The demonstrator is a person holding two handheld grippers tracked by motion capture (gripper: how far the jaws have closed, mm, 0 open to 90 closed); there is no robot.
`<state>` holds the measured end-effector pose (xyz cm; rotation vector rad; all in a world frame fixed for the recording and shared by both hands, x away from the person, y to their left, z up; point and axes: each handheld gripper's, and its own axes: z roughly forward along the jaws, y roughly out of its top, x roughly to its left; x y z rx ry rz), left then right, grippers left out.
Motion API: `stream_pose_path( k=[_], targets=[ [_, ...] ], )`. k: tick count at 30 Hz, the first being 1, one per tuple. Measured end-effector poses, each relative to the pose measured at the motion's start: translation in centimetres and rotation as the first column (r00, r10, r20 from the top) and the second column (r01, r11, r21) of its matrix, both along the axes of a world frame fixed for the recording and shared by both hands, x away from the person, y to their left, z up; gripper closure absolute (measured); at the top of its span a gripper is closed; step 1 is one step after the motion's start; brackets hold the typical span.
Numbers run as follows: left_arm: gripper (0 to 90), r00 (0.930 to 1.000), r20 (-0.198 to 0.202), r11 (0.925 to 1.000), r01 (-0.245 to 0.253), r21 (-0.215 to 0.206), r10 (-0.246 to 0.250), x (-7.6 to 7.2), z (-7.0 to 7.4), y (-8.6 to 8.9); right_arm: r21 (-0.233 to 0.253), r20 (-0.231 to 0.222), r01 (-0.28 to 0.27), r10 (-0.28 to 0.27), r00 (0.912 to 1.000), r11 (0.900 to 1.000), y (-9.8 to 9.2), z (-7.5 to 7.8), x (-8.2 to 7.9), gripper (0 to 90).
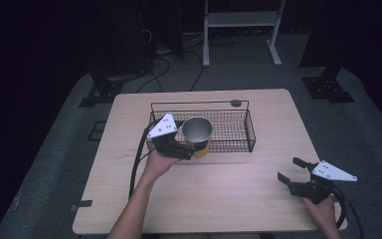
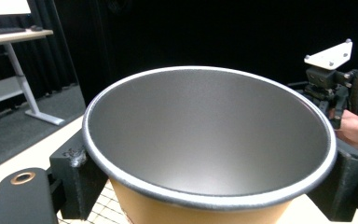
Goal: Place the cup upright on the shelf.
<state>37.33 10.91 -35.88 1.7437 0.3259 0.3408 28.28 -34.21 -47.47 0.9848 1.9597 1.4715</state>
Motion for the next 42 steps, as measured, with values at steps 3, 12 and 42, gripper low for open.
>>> stream_pose_path(
  k=[3,12,42],
  targets=[
    [12.9,1.0000,0.002,1.0000,-0.002,-0.002,0.002,0.6,0.4,0.0,0.001,-0.001,0.001,-0.001,1.0000,1.000,0.0,0.0,0.0,12.9],
    [12.9,0.9999,0.004,0.9999,-0.011,-0.005,0.011,2.2,1.3,-0.2,0.004,-0.001,0.000,0.000,1.0000,1.000,0.0,0.0,0.0,12.9],
    [12.9,0.9993,-0.024,0.9995,-0.031,-0.003,0.030,7.2,1.8,-0.8,0.006,-0.002,-0.001,0.001,1.0000,1.000,0.0,0.0,0.0,12.8]
  ],
)
